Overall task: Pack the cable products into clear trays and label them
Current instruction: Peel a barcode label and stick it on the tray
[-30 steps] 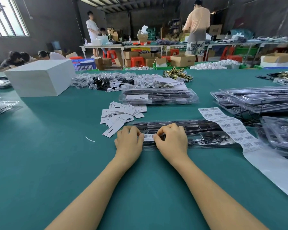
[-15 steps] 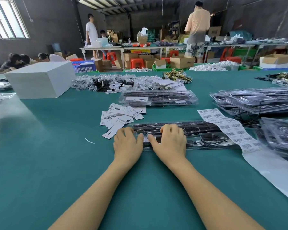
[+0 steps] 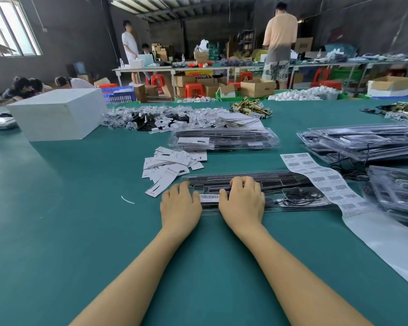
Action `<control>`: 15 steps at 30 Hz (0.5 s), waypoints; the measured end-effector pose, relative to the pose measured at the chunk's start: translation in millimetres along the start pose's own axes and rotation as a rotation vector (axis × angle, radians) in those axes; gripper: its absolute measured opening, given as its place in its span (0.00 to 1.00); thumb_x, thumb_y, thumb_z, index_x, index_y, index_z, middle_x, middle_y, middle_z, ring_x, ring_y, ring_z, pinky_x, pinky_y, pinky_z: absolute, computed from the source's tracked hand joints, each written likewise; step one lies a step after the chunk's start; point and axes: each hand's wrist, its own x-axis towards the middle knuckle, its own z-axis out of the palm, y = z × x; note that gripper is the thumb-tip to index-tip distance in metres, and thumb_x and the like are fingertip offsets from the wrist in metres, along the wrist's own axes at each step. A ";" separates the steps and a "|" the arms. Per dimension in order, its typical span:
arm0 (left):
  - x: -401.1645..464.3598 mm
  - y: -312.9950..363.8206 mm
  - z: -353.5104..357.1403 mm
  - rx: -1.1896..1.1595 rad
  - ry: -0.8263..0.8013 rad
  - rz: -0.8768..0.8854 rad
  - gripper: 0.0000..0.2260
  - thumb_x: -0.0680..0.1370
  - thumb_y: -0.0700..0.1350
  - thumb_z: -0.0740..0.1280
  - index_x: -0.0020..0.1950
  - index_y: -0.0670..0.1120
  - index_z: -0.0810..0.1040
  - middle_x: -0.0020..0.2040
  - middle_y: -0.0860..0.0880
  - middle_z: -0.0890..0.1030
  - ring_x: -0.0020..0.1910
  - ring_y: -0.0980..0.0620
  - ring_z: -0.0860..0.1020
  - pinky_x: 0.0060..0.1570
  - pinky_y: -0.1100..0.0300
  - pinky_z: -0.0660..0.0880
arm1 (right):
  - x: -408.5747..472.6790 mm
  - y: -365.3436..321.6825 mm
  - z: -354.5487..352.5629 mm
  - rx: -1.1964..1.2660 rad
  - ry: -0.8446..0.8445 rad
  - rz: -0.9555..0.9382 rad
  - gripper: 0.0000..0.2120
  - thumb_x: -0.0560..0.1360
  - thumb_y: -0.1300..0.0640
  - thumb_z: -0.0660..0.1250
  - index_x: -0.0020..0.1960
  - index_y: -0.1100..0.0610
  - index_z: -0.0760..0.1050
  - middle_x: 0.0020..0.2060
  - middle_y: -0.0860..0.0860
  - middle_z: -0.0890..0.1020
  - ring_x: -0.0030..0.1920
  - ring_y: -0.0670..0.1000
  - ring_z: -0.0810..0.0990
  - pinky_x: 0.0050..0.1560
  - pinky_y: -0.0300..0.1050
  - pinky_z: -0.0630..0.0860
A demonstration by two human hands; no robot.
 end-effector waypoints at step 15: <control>-1.9 3.2 -0.4 0.088 -0.021 -0.001 0.22 0.83 0.52 0.52 0.76 0.48 0.58 0.73 0.43 0.65 0.70 0.42 0.61 0.67 0.50 0.59 | 1.6 8.8 -19.2 0.462 -0.112 0.065 0.10 0.77 0.64 0.60 0.55 0.56 0.75 0.55 0.47 0.76 0.57 0.48 0.72 0.52 0.37 0.65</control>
